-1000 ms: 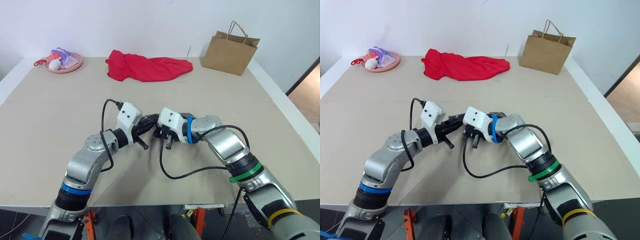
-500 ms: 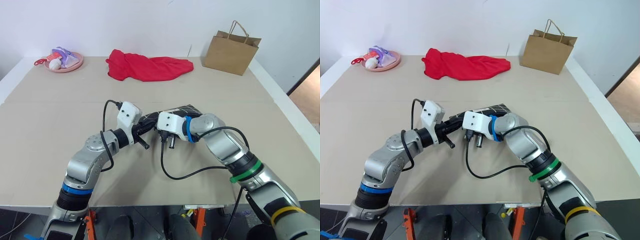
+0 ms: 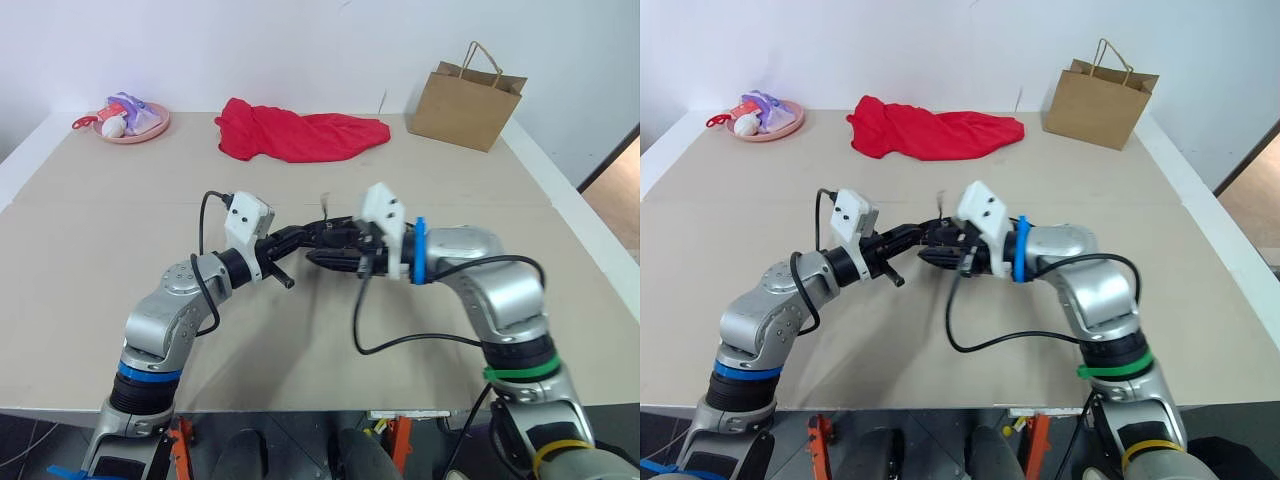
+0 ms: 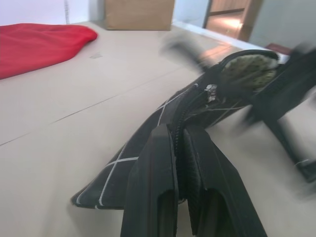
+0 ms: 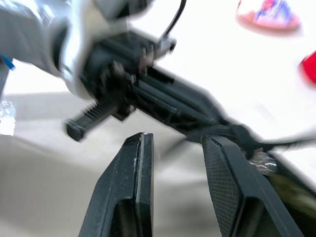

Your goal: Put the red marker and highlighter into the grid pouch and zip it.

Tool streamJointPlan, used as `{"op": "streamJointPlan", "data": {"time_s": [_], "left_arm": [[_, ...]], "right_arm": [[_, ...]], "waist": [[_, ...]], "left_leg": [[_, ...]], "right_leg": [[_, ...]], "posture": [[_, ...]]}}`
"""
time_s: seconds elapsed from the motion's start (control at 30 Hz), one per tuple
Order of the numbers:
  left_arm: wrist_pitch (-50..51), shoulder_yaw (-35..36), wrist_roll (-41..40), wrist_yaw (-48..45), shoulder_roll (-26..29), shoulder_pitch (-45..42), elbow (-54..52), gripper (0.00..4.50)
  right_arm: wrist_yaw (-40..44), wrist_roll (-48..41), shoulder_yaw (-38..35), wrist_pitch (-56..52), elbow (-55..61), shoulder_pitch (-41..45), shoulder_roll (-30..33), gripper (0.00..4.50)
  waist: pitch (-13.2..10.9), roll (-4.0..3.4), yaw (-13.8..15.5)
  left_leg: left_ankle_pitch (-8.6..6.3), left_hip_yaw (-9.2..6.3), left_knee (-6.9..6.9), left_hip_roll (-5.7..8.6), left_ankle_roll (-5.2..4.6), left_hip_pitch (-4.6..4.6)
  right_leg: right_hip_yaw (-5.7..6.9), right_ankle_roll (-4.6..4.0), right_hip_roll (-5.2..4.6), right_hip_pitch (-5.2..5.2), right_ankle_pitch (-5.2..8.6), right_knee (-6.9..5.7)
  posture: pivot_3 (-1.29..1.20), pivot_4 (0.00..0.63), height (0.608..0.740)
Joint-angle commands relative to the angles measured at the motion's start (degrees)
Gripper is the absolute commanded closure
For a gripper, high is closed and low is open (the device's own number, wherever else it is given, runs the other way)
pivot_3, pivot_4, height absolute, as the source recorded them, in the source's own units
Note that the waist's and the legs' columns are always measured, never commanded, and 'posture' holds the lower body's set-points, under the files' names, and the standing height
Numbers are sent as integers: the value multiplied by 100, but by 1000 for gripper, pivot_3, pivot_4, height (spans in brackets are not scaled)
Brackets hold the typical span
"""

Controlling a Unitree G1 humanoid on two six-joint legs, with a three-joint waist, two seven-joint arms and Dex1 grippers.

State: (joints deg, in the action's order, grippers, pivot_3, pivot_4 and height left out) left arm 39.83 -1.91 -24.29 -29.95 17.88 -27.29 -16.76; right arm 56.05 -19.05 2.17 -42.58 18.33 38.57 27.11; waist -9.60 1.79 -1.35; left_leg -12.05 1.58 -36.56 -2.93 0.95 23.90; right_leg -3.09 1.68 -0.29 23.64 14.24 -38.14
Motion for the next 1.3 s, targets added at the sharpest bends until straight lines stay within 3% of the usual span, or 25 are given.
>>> {"op": "streamJointPlan", "data": {"time_s": [0.03, 0.2, 0.33, 0.4, 0.5, 0.6, 0.7, 0.83, 1.0, 1.3], "left_arm": [[-122, 120, -76, -25, 57, -13, -181, 4500], [-133, 90, -62, -46, 91, -8, -165, 4500], [-131, 90, -58, -46, 107, 12, -192, 4500], [-125, 104, -62, -34, 116, 34, -211, 4500], [-103, 162, -103, 7, 90, 57, -226, 4500], [-7, 256, -253, 40, 18, 45, -219, 4500], [120, 284, -421, 6, 12, 24, -215, 4500], [214, 245, -544, -76, 78, 14, -209, 4500], [249, 233, -604, -42, 75, -24, -209, 4500], [277, 271, -677, 64, 63, 35, -277, 4500]], "right_arm": [[-30, -739, -742, -38, 459, -91, 126, 2753], [-329, -1478, -1366, -242, 527, -48, 124, 2753], [-664, -2784, -2222, -895, 650, 126, 325, 2753], [-579, -2897, -2130, -1181, 986, -395, 747, 2753], [-700, -2642, -1573, -1361, 1527, -1416, 1264, 2753], [-1308, -2323, -967, -1391, 1774, -1895, 1156, 2753], [-1926, -2248, -620, -1547, 1640, -1790, 736, 2753], [-2518, -1468, 137, -1166, 1129, -1521, 276, 2753], [-2829, -761, 690, -655, 349, -1000, -234, 2753], [-2961, -330, 764, -223, -285, -475, -762, 2753]], "waist": [[0, 0, 0], [0, 0, -9], [0, 0, 0], [0, 0, 3], [7, 11, 19], [6, 9, -9], [5, 8, -75], [5, 8, -82], [4, 8, -83], [5, 8, -61]], "left_leg": [[0, 0, 0, 0, 0, -2], [0, 0, 2, -2, 0, -3], [0, 1, 1, 0, 0, 0], [0, 0, 1, 1, 0, 0], [-3, -13, 4, 1, -4, -2], [-5, -7, 4, 4, -5, 0], [-2, -2, 1, 2, -2, -3], [15, -7, 0, 2, -7, -15], [19, -2, 0, 4, -9, -13], [16, -1, 3, 6, -11, 41]], "right_leg": [[0, -1, 1, -1, -1, 0], [-2, -1, 4, 1, 0, -1], [-2, -1, 0, 0, 0, -1], [-1, 0, -1, -1, 0, 0], [16, 1, -6, -15, 14, 7], [6, 9, -7, -9, 19, 5], [-12, 31, 2, 0, 19, 2], [-13, 33, 12, -11, 9, 1], [-26, 35, 13, -11, 8, 2], [-28, 7, 10, 35, -6, 0]], "posture": [[0, 150, 740], [0, 150, 740], [0, 150, 740], [0, 150, 740], [0, 150, 740], [0, 150, 740], [0, 150, 740], [0, 150, 740], [0, 150, 740], [0, 150, 740]]}}
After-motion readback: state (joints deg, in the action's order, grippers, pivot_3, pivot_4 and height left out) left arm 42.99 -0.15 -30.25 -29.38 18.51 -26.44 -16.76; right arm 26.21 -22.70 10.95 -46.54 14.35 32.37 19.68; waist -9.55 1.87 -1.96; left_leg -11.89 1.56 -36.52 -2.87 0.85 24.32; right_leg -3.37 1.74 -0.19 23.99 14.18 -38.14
